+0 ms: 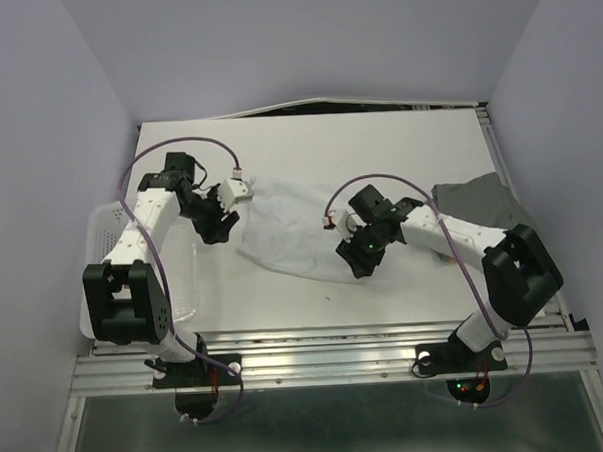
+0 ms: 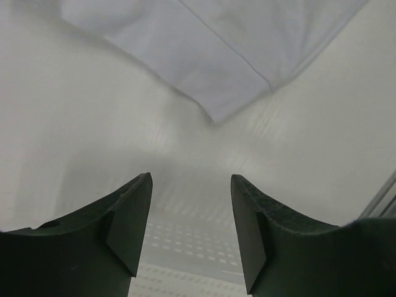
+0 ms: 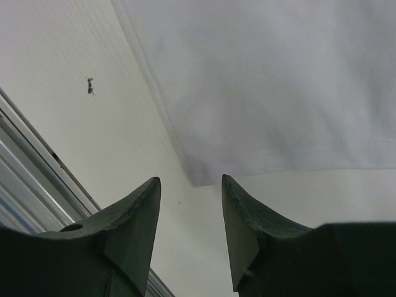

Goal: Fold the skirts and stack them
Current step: Flatten the skirt out

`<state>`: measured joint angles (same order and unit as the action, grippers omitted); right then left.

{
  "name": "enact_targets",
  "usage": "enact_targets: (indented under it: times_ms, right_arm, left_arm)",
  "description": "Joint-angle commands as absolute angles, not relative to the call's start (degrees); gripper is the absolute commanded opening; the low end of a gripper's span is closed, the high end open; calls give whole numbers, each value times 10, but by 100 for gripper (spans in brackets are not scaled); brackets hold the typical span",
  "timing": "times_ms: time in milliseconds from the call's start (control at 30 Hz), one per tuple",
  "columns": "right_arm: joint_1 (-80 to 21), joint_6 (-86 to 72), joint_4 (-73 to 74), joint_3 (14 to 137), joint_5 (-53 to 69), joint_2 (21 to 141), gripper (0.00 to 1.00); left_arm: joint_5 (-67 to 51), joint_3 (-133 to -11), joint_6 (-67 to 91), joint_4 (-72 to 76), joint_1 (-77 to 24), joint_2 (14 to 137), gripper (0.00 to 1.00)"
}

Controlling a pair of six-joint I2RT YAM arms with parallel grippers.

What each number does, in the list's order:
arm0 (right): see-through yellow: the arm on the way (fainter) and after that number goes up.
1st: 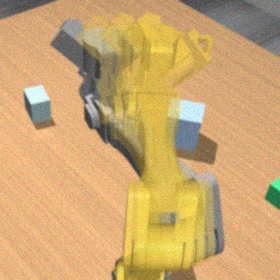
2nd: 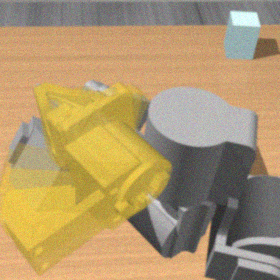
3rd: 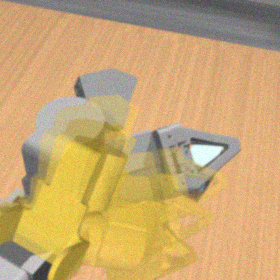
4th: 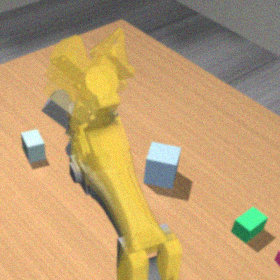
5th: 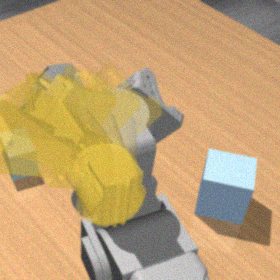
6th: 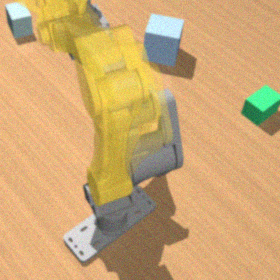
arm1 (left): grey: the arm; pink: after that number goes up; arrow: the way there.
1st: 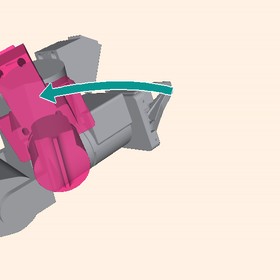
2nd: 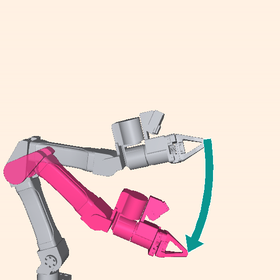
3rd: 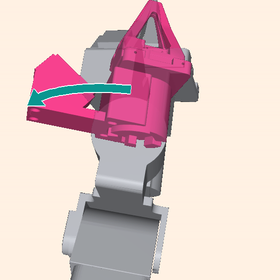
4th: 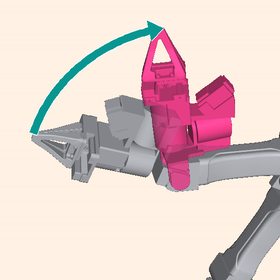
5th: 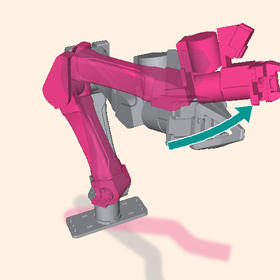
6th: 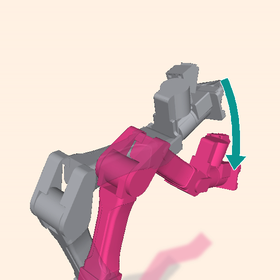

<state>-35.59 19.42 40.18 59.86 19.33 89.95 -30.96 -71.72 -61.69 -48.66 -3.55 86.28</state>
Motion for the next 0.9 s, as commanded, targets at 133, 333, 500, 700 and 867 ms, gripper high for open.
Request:
enact_targets:
  times_ms: [133,333,500,700,867]
  right_arm:
    - [-413,211,326,541,111,875,49]
    - [-418,219,292,520,83,894,44]
    - [-424,220,269,497,62,904,26]
    - [-424,213,270,494,50,882,1]
    - [-424,207,276,498,47,868,1]
  left_arm:
    - [-357,-654,-765,-518,-28,860,67]
    - [-355,-632,-832,-497,-27,872,70]
    - [-351,-624,-883,-468,-28,879,67]
    - [-345,-575,-968,-422,-49,861,61]
    - [-335,-529,-981,-380,-94,848,57]
